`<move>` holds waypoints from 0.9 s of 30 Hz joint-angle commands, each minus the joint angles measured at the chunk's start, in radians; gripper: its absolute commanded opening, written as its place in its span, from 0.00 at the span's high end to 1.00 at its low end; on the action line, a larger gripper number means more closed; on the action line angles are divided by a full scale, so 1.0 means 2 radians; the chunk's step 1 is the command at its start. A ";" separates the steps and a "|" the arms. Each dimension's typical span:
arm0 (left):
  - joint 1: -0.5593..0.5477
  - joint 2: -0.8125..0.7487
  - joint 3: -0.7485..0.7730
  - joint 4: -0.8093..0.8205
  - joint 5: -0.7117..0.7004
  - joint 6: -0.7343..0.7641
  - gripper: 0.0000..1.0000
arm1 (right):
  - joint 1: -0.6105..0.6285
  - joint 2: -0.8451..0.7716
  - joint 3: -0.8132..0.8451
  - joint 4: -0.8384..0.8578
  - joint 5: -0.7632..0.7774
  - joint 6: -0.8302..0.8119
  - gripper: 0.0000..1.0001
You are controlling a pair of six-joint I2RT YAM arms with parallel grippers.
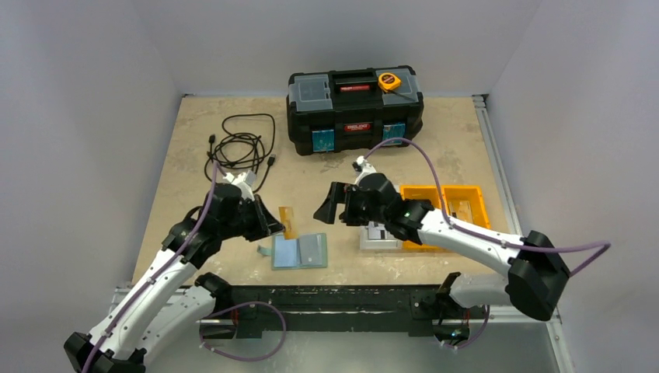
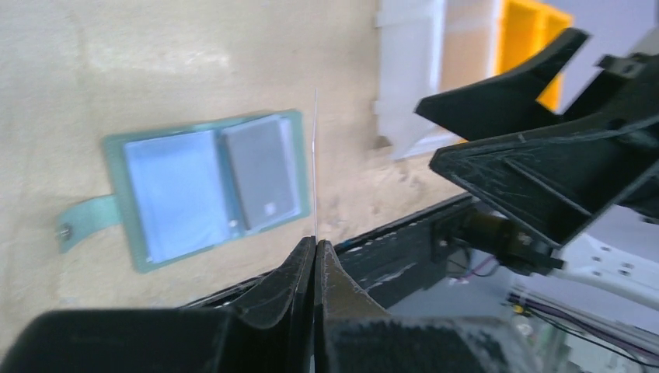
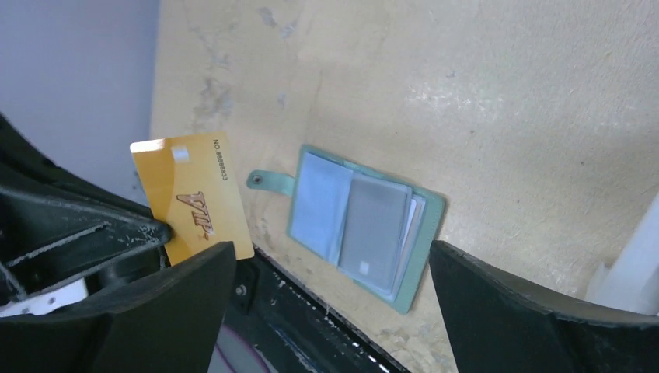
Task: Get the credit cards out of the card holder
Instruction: Remove the credit card from the card holder, then place the credit card in the storage box.
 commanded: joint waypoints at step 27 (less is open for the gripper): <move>0.047 0.044 -0.067 0.388 0.257 -0.165 1.00 | -0.067 -0.072 -0.076 0.277 -0.214 0.084 0.30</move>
